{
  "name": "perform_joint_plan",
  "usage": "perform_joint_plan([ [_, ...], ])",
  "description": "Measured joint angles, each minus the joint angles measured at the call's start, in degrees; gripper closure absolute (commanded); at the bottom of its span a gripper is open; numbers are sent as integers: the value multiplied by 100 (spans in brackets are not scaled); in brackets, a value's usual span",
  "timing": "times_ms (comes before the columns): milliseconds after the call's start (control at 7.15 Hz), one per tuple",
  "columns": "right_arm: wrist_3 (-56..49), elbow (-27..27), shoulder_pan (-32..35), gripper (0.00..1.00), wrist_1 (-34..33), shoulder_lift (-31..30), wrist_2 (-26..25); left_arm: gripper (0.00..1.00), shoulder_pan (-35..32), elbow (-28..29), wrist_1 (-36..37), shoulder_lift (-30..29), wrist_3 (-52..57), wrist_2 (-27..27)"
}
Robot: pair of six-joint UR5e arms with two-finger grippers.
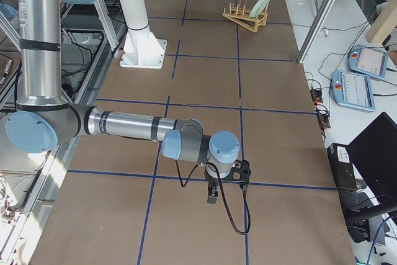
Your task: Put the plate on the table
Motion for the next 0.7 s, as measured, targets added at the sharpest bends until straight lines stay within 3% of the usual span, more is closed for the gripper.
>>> perform_joint_plan([
  [699,0,0,0,0,0,0,0,0,14,-86,-111,-385,-13,-44],
])
